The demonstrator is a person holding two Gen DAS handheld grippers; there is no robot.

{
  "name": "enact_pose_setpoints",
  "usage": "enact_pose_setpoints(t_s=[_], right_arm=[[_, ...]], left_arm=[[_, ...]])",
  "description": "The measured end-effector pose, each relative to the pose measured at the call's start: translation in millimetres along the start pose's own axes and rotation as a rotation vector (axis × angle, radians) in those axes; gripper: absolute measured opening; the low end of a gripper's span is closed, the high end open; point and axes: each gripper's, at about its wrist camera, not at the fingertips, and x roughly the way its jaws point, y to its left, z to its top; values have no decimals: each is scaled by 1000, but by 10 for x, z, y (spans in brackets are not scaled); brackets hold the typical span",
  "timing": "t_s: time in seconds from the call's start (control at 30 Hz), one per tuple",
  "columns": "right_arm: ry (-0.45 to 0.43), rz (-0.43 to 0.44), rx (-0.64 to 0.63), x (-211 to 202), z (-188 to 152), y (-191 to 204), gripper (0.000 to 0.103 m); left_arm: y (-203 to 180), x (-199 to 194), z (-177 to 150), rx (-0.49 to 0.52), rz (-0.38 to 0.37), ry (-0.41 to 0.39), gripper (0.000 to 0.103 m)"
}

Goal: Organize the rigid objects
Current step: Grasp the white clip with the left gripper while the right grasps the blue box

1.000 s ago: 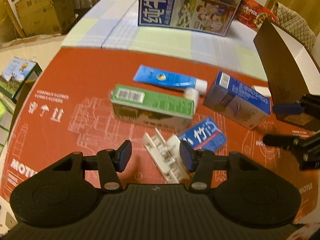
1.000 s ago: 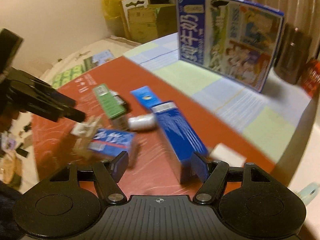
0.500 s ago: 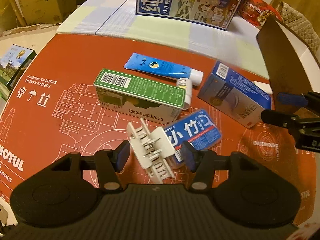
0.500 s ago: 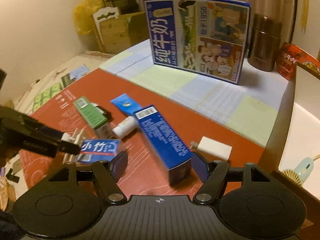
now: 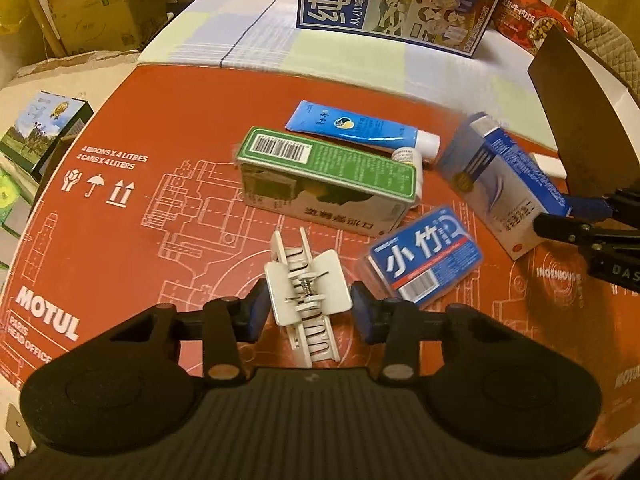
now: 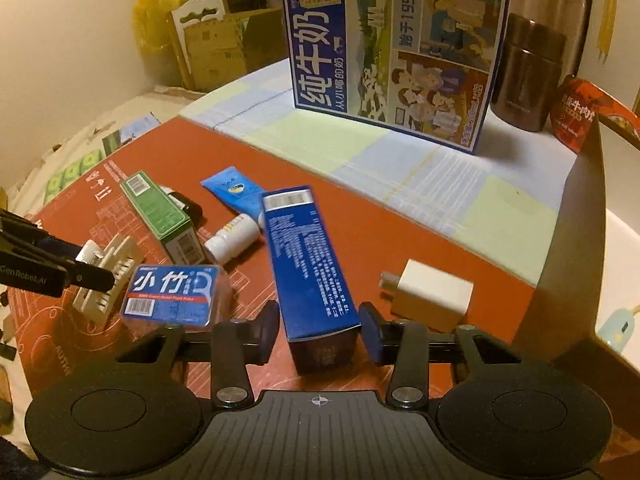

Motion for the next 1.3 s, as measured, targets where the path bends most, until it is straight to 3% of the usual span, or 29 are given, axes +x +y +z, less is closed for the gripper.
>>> enact_pose_setpoints(t_s=[0.23, 0.3, 0.37, 0.6, 0.73, 0.83, 1.3], right_arm=[[72, 18, 45, -189, -115, 130, 36], [85, 10, 58, -180, -90, 138, 41], [80, -3, 63, -158, -43, 134, 53], [66, -15, 25, 3, 147, 173, 56], [82, -19, 12, 114, 196, 190, 55], [97, -13, 11, 159, 195, 196, 36], [33, 1, 86, -250, 166, 82, 35]], left_arm=[[20, -21, -36, 5, -17, 12, 39], [25, -4, -15, -13, -11, 11, 39], [18, 9, 7, -19, -7, 12, 39], [21, 56, 55, -42, 0, 16, 39], [14, 70, 74, -28, 10, 7, 38], [8, 66, 74, -19, 17, 4, 37], [-44, -242, 79, 31, 7, -50, 37]])
